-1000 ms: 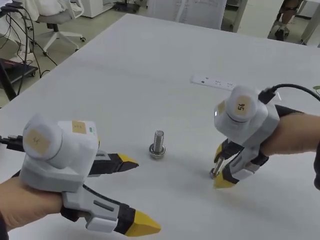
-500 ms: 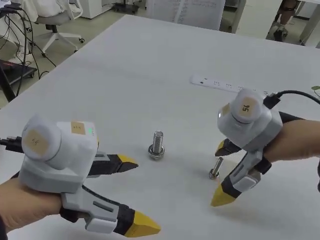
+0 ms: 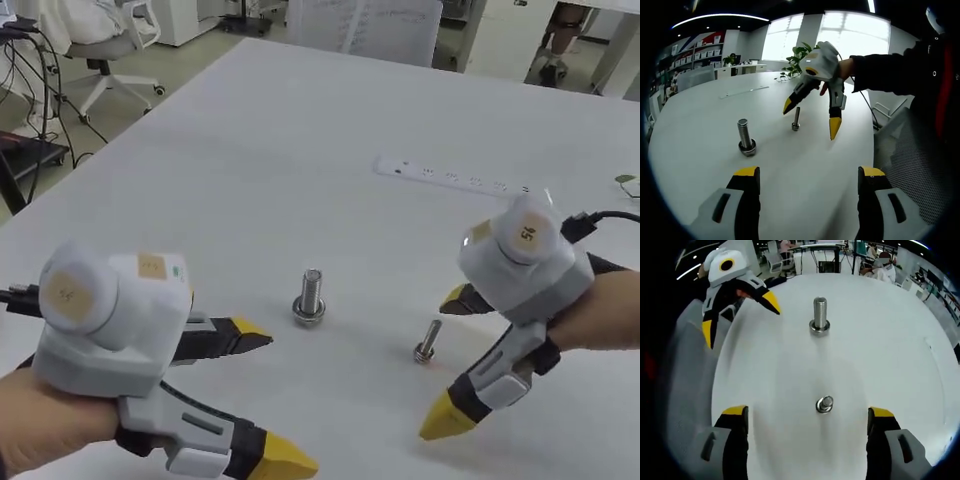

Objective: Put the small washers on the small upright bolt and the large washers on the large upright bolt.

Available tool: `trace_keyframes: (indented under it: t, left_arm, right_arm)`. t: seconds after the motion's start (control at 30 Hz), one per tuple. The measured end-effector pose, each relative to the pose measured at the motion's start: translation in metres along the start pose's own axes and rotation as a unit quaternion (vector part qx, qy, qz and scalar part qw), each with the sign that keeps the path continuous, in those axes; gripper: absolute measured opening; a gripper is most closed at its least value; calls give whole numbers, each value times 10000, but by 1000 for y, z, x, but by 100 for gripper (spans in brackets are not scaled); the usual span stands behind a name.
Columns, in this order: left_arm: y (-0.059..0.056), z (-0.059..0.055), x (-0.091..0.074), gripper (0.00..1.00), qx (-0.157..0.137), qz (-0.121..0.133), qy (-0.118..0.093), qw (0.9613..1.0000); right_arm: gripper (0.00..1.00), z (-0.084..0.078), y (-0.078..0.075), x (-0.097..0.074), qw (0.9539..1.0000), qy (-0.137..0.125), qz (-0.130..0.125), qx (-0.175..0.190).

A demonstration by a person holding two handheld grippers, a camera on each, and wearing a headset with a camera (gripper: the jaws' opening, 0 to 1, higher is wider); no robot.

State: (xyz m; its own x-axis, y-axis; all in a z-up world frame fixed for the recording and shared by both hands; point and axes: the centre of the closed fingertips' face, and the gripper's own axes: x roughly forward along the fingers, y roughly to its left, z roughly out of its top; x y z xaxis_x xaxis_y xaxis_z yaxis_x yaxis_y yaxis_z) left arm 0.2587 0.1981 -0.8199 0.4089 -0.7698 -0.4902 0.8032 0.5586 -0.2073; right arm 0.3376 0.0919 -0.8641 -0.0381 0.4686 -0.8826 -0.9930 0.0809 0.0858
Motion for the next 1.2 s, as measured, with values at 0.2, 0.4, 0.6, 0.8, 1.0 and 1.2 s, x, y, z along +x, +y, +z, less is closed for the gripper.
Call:
trace_keyframes:
  t: [0.2, 0.4, 0.6, 0.8, 1.0, 1.2]
  left_arm:
    - [-1, 1, 0, 80, 17, -6, 5, 10000]
    - [0, 2, -1, 80, 14, 9, -19, 10000]
    - [0, 4, -2, 80, 13, 16, -30, 10000]
    - [0, 5, -2, 80, 9, 37, -54, 10000]
    - [1, 6, -5, 80, 1, 77, -74, 9999]
    - [3, 6, -9, 80, -16, 138, -109, 9998]
  right_arm:
    - [100, 2, 4, -5, 9994, -289, -98, 146]
    - [100, 4, 6, -12, 9968, -678, -292, 295]
    - [100, 0, 12, -16, 9932, -966, -440, 484]
    - [100, -2, 17, -22, 9902, -1148, -571, 549]
    - [100, 0, 26, -28, 9857, -1381, -690, 673]
    - [100, -3, 34, -32, 9817, -1542, -773, 809]
